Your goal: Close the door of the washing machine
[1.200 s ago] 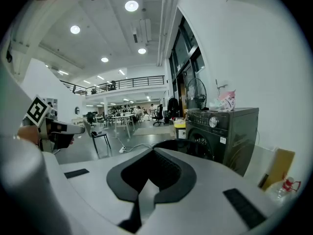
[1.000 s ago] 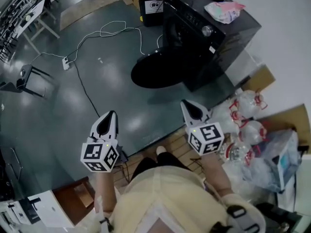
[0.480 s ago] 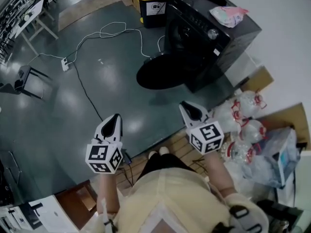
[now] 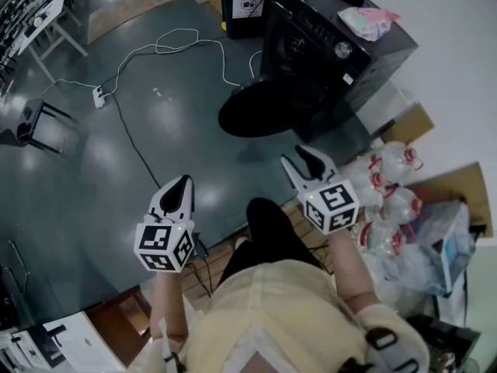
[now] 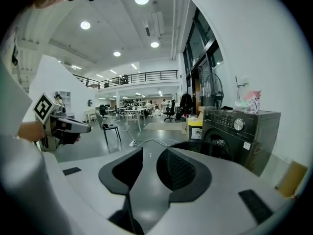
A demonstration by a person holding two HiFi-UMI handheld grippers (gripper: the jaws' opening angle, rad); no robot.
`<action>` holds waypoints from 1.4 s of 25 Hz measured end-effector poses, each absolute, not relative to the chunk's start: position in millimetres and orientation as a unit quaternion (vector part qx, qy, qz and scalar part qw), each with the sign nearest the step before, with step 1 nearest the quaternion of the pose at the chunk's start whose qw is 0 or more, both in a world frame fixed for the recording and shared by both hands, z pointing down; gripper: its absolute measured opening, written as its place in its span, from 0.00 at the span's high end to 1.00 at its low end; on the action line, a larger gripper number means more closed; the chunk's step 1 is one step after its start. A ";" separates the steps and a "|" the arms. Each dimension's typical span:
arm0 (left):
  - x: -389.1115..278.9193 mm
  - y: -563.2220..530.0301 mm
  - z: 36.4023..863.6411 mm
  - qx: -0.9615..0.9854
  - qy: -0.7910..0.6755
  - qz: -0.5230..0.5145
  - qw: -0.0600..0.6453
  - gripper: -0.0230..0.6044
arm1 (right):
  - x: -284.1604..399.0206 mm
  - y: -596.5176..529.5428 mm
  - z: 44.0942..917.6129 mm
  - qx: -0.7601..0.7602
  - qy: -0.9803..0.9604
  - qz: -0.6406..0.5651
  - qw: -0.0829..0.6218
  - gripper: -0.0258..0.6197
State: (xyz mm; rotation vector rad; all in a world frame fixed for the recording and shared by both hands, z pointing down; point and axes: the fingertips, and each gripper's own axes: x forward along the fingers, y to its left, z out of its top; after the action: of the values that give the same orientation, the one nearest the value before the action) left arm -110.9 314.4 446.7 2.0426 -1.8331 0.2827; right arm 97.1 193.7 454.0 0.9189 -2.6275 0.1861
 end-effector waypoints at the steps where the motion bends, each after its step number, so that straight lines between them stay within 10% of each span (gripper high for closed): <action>1: -109.5 310.9 446.4 0.727 -0.652 0.099 0.190 0.96 | 96.4 188.9 454.2 0.323 -0.927 0.062 0.179 0.75; 35: -138.3 40.0 463.8 0.665 -0.707 0.062 0.232 0.96 | 19.9 -60.8 543.3 0.101 -0.911 -0.104 0.386 0.69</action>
State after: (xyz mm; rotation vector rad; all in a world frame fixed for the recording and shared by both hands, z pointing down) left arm -138.3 40.0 463.8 1.8268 -1.9435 0.1698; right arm 19.9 -60.8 543.3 0.2565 -2.3195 -0.2645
